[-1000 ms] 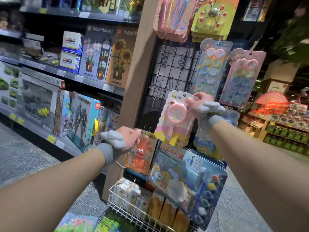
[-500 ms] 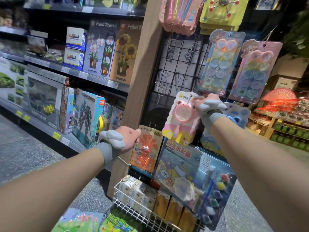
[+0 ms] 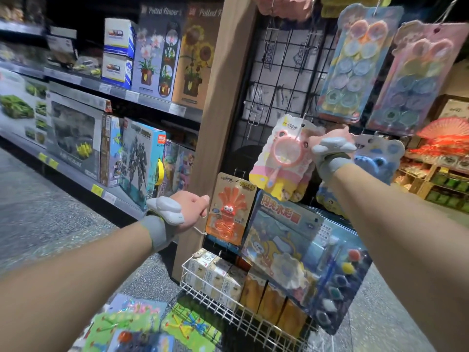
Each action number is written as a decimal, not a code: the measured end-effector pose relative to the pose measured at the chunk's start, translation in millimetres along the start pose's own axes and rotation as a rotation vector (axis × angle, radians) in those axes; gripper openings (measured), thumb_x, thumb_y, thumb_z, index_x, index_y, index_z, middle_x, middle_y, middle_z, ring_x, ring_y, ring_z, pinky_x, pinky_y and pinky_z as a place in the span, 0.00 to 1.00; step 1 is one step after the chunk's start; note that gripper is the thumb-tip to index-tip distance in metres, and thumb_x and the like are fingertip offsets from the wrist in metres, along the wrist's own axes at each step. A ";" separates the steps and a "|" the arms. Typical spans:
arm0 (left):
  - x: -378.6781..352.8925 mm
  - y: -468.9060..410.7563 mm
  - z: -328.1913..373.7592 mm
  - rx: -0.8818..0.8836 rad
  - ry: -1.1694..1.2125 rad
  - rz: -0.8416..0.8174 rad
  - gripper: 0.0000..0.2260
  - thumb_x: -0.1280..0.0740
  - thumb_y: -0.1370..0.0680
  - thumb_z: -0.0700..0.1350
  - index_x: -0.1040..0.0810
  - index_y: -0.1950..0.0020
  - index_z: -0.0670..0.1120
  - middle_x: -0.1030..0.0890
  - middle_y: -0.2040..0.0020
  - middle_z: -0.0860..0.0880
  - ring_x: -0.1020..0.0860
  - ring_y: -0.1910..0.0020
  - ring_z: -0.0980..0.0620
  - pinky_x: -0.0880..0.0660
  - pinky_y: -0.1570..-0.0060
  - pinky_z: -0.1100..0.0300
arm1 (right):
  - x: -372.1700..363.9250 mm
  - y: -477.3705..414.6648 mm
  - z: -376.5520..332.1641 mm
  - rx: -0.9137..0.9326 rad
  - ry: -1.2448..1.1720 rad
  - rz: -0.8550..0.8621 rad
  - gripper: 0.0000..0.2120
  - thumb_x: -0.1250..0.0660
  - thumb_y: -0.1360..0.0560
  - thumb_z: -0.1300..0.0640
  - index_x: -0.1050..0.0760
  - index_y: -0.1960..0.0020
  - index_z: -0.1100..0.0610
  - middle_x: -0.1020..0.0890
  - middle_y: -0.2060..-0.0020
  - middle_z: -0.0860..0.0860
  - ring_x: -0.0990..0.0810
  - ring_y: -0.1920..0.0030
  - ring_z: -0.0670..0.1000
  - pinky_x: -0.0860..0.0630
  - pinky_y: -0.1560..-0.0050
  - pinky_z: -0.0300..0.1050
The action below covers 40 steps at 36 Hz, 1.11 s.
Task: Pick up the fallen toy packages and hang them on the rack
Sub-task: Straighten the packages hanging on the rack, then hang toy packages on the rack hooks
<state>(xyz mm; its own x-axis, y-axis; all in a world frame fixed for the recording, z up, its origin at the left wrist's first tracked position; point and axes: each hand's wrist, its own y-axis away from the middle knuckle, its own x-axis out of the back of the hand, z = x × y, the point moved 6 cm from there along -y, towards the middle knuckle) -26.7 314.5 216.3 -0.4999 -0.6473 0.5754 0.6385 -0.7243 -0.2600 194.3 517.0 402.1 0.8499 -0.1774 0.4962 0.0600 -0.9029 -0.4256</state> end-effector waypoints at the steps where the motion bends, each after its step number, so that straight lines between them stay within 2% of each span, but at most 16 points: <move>1: -2.2 0.3 -1.4 0.000 0.007 -0.007 0.23 0.42 0.18 0.55 0.23 0.70 0.48 0.24 0.73 0.51 0.27 0.70 0.51 0.35 0.65 0.58 | 4.2 1.5 0.9 -0.003 0.058 0.041 0.23 0.36 0.24 0.50 0.33 0.32 0.60 0.26 0.44 0.51 0.24 0.43 0.54 0.31 0.58 0.41; 3: -5.0 3.8 -4.0 0.011 0.023 -0.017 0.23 0.41 0.18 0.55 0.24 0.71 0.48 0.25 0.73 0.51 0.28 0.72 0.51 0.34 0.66 0.59 | 8.1 3.3 4.2 0.001 0.130 0.083 0.24 0.36 0.25 0.52 0.37 0.34 0.62 0.26 0.47 0.55 0.23 0.41 0.58 0.29 0.51 0.47; 5: -6.1 7.1 -7.1 0.015 0.023 -0.016 0.23 0.41 0.18 0.55 0.24 0.71 0.48 0.26 0.74 0.52 0.30 0.73 0.52 0.35 0.68 0.60 | 10.7 16.6 3.9 0.007 0.140 0.101 0.26 0.36 0.24 0.51 0.39 0.33 0.63 0.25 0.41 0.58 0.24 0.39 0.60 0.28 0.46 0.50; 9: -5.8 19.5 -13.5 0.014 -0.018 -0.026 0.23 0.41 0.18 0.54 0.23 0.70 0.48 0.26 0.74 0.53 0.29 0.72 0.52 0.35 0.67 0.59 | 13.9 36.1 9.8 0.012 0.110 0.108 0.24 0.41 0.21 0.50 0.39 0.32 0.64 0.24 0.38 0.62 0.25 0.38 0.62 0.32 0.49 0.49; 12: -7.6 35.2 -20.9 0.033 -0.118 -0.077 0.25 0.42 0.18 0.57 0.24 0.71 0.48 0.26 0.74 0.51 0.27 0.70 0.49 0.32 0.62 0.58 | 11.7 60.3 21.7 -0.050 0.099 0.073 0.25 0.46 0.17 0.48 0.41 0.29 0.65 0.29 0.32 0.62 0.29 0.33 0.61 0.33 0.40 0.50; 14: -12.6 46.3 -25.9 0.025 -0.203 -0.115 0.25 0.43 0.18 0.57 0.25 0.72 0.48 0.26 0.74 0.51 0.27 0.70 0.49 0.32 0.63 0.58 | 2.5 77.2 28.8 -0.062 0.094 0.020 0.27 0.48 0.16 0.46 0.43 0.28 0.66 0.31 0.30 0.62 0.31 0.31 0.61 0.36 0.36 0.50; 20: -51.9 105.3 -68.1 0.029 -0.343 -0.300 0.26 0.42 0.21 0.62 0.21 0.69 0.47 0.20 0.70 0.48 0.23 0.68 0.49 0.26 0.61 0.55 | -34.9 147.6 95.5 -0.096 0.145 -0.183 0.28 0.49 0.17 0.44 0.35 0.31 0.67 0.27 0.33 0.62 0.28 0.33 0.62 0.34 0.39 0.49; 23: -64.7 117.5 -78.9 -0.021 -0.385 -0.319 0.26 0.44 0.27 0.67 0.21 0.72 0.51 0.18 0.69 0.51 0.20 0.65 0.50 0.23 0.57 0.54 | -49.0 173.4 116.7 -0.119 0.200 -0.302 0.27 0.50 0.17 0.44 0.33 0.31 0.65 0.27 0.33 0.61 0.28 0.33 0.61 0.33 0.39 0.48; 25: -74.7 141.5 -96.9 -0.012 -0.446 -0.410 0.25 0.42 0.22 0.63 0.22 0.72 0.51 0.20 0.70 0.52 0.22 0.67 0.52 0.27 0.63 0.60 | -63.9 208.1 145.6 -0.139 0.231 -0.366 0.26 0.49 0.17 0.45 0.31 0.32 0.64 0.26 0.34 0.62 0.28 0.34 0.61 0.33 0.37 0.48; 26: -77.7 144.3 -98.7 -0.026 -0.471 -0.416 0.24 0.40 0.20 0.60 0.23 0.71 0.50 0.22 0.72 0.52 0.24 0.69 0.53 0.31 0.67 0.62 | -67.3 212.1 149.2 -0.077 0.263 -0.360 0.26 0.49 0.17 0.45 0.30 0.33 0.64 0.26 0.34 0.62 0.28 0.34 0.61 0.34 0.36 0.48; 28: -87.2 170.3 -124.9 -0.010 -0.489 -0.495 0.23 0.39 0.19 0.56 0.24 0.71 0.50 0.21 0.71 0.50 0.27 0.72 0.55 0.36 0.70 0.63 | -82.4 253.8 177.9 -0.119 0.303 -0.432 0.23 0.49 0.17 0.46 0.27 0.36 0.62 0.24 0.37 0.60 0.26 0.37 0.59 0.33 0.44 0.45; 30: -94.0 187.0 -143.8 0.018 -0.508 -0.543 0.22 0.39 0.19 0.55 0.24 0.72 0.50 0.20 0.70 0.48 0.27 0.71 0.53 0.35 0.68 0.61 | -93.5 282.8 197.7 -0.185 0.343 -0.541 0.22 0.49 0.16 0.47 0.27 0.36 0.61 0.23 0.38 0.58 0.24 0.39 0.60 0.34 0.50 0.44; 33: -98.7 205.6 -170.5 0.054 -0.571 -0.614 0.21 0.38 0.19 0.56 0.24 0.70 0.51 0.25 0.72 0.51 0.25 0.67 0.49 0.31 0.63 0.58 | -105.8 320.2 214.1 -0.231 0.387 -0.612 0.19 0.48 0.17 0.49 0.26 0.35 0.59 0.22 0.39 0.57 0.23 0.38 0.59 0.30 0.47 0.44; 36: -98.2 236.8 -196.0 0.061 -0.640 -0.690 0.21 0.39 0.19 0.57 0.23 0.69 0.51 0.24 0.72 0.53 0.26 0.70 0.54 0.30 0.65 0.60 | -126.2 366.7 237.4 -0.256 0.413 -0.691 0.21 0.47 0.17 0.46 0.23 0.41 0.59 0.20 0.42 0.56 0.22 0.40 0.58 0.34 0.53 0.41; 38: -96.5 259.9 -219.9 0.109 -0.676 -0.776 0.20 0.40 0.19 0.57 0.22 0.67 0.51 0.25 0.72 0.56 0.25 0.68 0.54 0.33 0.68 0.62 | -140.3 403.5 249.0 -0.258 0.417 -0.774 0.20 0.47 0.17 0.47 0.23 0.41 0.60 0.21 0.41 0.58 0.23 0.40 0.59 0.32 0.51 0.44; 40: -96.3 275.6 -232.2 0.119 -0.726 -0.824 0.19 0.40 0.19 0.56 0.24 0.66 0.50 0.26 0.71 0.55 0.24 0.64 0.50 0.31 0.64 0.61 | -146.3 427.8 253.2 -0.249 0.381 -0.826 0.19 0.46 0.17 0.51 0.25 0.38 0.63 0.22 0.40 0.61 0.24 0.39 0.61 0.29 0.45 0.47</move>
<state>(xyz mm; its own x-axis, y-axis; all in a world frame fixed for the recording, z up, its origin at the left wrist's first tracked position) 61.5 122.1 -90.9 -0.3604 0.3446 0.8668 0.3401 -0.8168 0.4661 228.2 255.8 -44.1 0.3570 0.4794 0.8017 0.4159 -0.8501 0.3231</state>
